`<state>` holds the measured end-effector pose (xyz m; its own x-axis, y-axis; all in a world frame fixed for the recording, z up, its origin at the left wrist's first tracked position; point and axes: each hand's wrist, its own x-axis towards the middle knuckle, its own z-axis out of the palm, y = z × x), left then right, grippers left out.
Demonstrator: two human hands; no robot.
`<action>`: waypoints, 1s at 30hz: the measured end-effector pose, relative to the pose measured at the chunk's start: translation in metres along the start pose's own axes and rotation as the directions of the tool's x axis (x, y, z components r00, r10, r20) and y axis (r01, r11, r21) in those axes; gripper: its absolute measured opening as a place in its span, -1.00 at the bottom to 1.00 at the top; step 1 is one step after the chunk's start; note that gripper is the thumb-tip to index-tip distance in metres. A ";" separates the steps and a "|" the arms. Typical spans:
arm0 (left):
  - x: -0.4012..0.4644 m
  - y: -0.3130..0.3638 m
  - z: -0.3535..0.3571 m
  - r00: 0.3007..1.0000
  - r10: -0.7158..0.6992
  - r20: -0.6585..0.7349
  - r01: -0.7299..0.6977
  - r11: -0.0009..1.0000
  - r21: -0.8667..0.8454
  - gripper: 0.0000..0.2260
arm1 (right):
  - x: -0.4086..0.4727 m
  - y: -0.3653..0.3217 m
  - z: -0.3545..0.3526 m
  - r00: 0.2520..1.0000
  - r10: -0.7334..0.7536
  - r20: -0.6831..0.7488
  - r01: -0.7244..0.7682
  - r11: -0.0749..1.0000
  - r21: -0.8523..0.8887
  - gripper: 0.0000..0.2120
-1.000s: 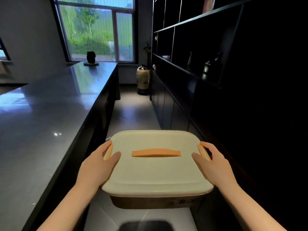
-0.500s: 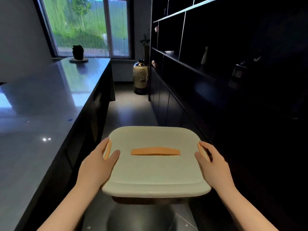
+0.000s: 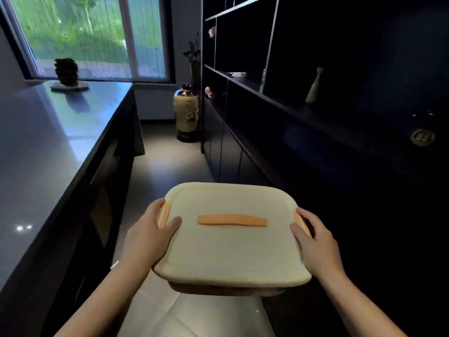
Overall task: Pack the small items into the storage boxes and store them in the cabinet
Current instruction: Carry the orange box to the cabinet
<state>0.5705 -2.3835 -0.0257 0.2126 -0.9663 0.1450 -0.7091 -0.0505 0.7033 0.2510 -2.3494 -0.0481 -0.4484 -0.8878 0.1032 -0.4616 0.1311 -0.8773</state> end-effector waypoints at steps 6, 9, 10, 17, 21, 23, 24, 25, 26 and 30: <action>0.124 0.010 0.033 1.000 -0.009 0.012 0.010 0.999 -0.042 -0.49 | 0.121 -0.018 0.054 1.000 -0.013 -0.012 0.013 1.000 -0.019 -0.67; 0.185 0.006 0.048 1.000 -0.023 0.019 0.024 0.999 -0.036 -0.49 | 0.173 -0.029 0.086 1.000 -0.005 0.001 0.005 1.000 -0.013 -0.68; 0.207 0.003 0.052 1.000 -0.020 0.024 0.020 0.999 -0.027 -0.49 | 0.190 -0.031 0.098 1.000 0.005 0.007 -0.005 1.000 -0.010 -0.69; 0.389 -0.018 0.090 0.993 0.059 0.100 -0.058 0.998 -0.006 -0.50 | 0.306 -0.048 0.194 0.994 0.099 -0.040 -0.097 0.993 0.062 -0.70; 0.490 -0.014 0.110 0.980 0.087 0.177 -0.085 0.996 -0.018 -0.50 | 0.360 -0.066 0.238 0.981 0.154 -0.120 -0.145 0.986 0.080 -0.69; 0.538 -0.007 0.124 0.970 0.110 0.218 -0.109 0.994 -0.017 -0.50 | 0.386 -0.071 0.252 0.970 0.187 -0.157 -0.174 0.980 0.096 -0.68; 0.559 -0.003 0.132 0.962 0.121 0.246 -0.120 0.993 -0.016 -0.50 | 0.398 -0.073 0.258 0.963 0.205 -0.174 -0.189 0.977 0.102 -0.69; 0.580 0.001 0.142 0.953 0.133 0.274 -0.132 0.991 -0.021 -0.49 | 0.411 -0.073 0.263 0.956 0.218 -0.197 -0.199 0.974 0.111 -0.69; 0.599 0.007 0.152 0.943 0.143 0.302 -0.142 0.990 -0.026 -0.47 | 0.425 -0.073 0.267 0.948 0.228 -0.222 -0.206 0.972 0.115 -0.69; 0.666 0.032 0.198 0.895 0.174 0.412 -0.172 0.984 -0.042 -0.38 | 0.481 -0.067 0.278 0.920 0.260 -0.293 -0.236 0.965 0.116 -0.66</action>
<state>0.5566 -3.0791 -0.0447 -0.2096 -0.9772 -0.0344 -0.7061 0.1269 0.6966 0.2791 -2.9077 -0.0701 -0.7571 -0.6533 0.0046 -0.2512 0.2847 -0.9251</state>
